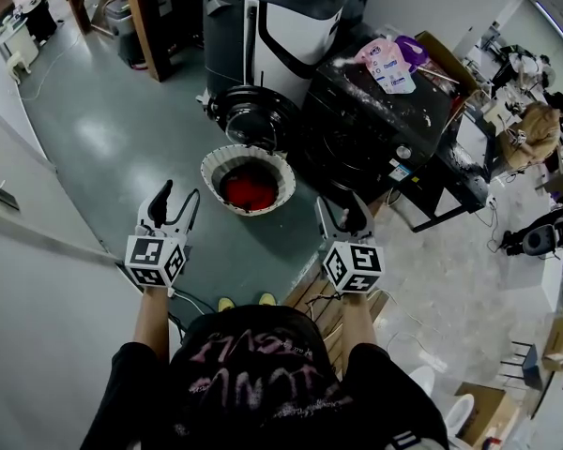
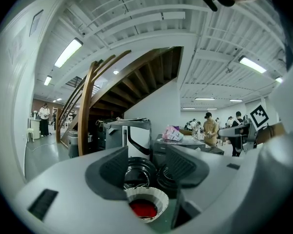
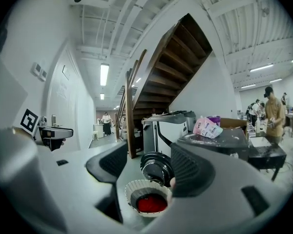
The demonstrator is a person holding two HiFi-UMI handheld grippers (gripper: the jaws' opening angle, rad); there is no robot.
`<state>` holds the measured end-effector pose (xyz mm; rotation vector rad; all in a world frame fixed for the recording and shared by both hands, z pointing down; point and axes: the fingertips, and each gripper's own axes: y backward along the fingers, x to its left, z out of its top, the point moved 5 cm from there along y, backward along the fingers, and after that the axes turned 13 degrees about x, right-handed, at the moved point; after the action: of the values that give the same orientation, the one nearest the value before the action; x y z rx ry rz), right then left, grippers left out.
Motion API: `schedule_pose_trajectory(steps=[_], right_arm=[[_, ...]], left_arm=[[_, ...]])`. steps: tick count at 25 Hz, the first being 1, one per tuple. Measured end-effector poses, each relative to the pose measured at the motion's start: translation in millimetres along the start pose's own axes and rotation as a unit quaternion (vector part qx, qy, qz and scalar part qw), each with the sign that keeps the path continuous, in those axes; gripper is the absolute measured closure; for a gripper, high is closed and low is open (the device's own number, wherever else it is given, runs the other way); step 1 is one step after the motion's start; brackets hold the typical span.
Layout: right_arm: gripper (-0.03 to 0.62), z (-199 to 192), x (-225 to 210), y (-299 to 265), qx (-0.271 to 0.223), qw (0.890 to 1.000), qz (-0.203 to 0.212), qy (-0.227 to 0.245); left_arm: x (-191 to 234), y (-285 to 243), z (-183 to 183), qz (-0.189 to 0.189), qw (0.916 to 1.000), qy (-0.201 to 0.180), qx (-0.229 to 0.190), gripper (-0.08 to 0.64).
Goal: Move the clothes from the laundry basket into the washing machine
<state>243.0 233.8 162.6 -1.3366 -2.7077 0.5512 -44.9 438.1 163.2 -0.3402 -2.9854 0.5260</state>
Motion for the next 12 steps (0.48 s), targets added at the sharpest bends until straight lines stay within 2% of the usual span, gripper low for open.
schedule_pose_trajectory(steps=[12], right_arm=[[0.308,-2.7,-5.8,4.4,-0.007,1.0,0.0,-0.002]], left_arm=[[-10.1,-1.5,-2.4,-0.008,0.9999,-0.006,0.006,0.304]])
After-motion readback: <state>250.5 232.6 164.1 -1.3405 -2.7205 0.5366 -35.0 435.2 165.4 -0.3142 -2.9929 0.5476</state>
